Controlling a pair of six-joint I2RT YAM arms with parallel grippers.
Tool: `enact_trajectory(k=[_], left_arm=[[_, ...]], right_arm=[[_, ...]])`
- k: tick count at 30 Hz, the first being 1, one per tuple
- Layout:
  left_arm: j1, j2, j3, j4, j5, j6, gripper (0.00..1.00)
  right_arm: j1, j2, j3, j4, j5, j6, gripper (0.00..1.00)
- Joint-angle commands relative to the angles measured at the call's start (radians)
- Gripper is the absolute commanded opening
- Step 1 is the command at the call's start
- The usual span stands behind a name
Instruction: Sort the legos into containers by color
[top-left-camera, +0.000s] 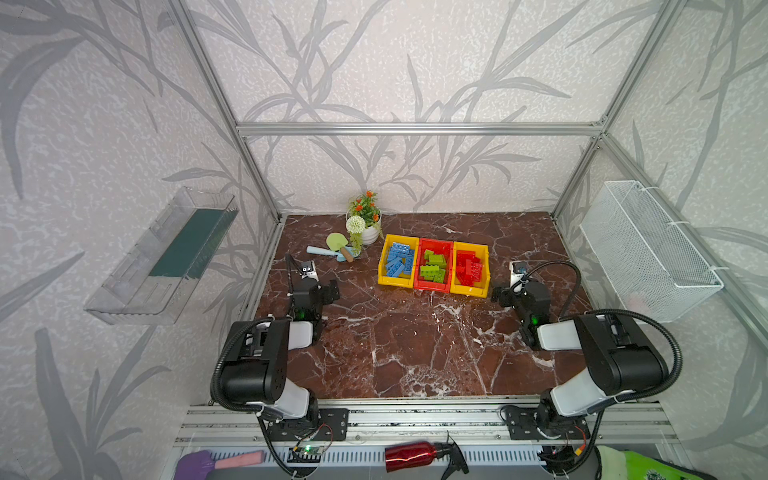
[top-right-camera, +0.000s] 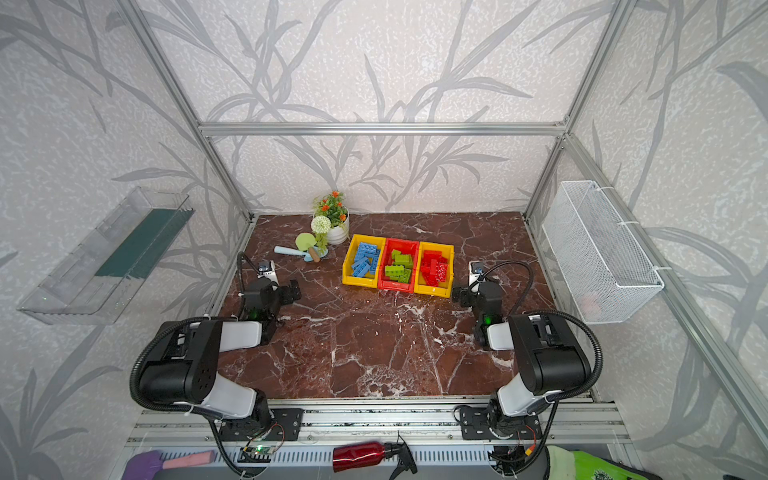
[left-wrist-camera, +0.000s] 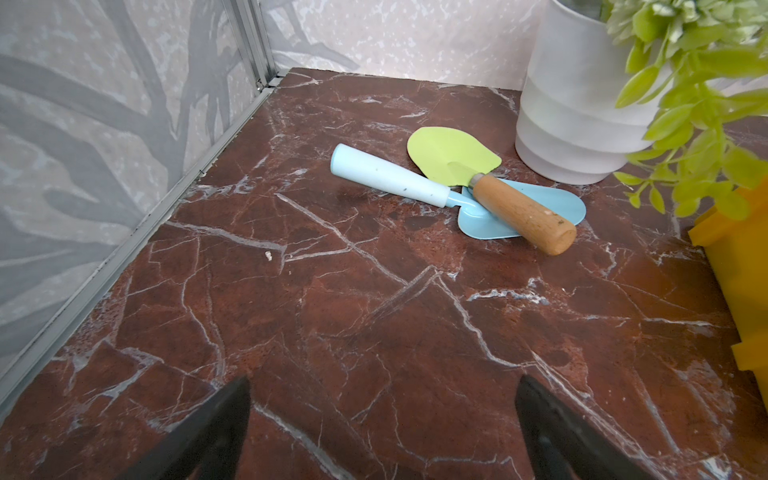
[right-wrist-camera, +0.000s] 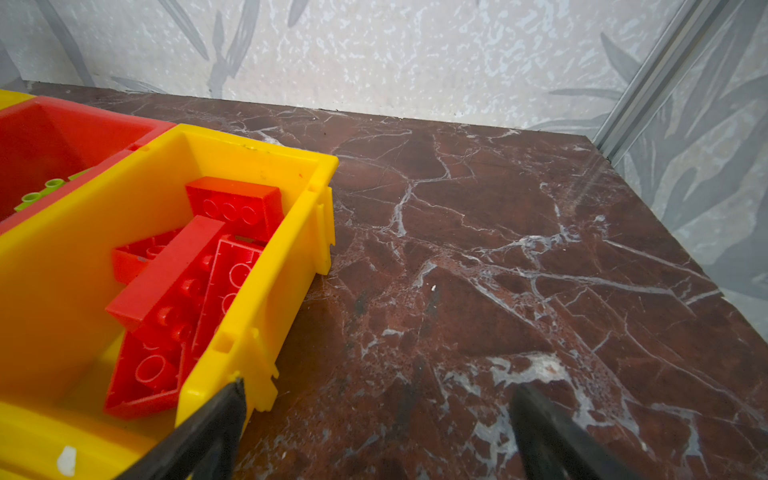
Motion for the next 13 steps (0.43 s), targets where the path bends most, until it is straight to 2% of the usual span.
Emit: enact_trajectory(k=[1, 13], left_arm=[[0.005, -0.005, 0.015, 0.016, 0.009, 0.02, 0.99], [0.004, -0.005, 0.015, 0.016, 0.009, 0.021, 0.99]], right_arm=[[-0.002, 0.002, 0.015, 0.018, -0.002, -0.008, 0.99], [0.01, 0.006, 0.025, 0.001, -0.011, -0.026, 0.99]])
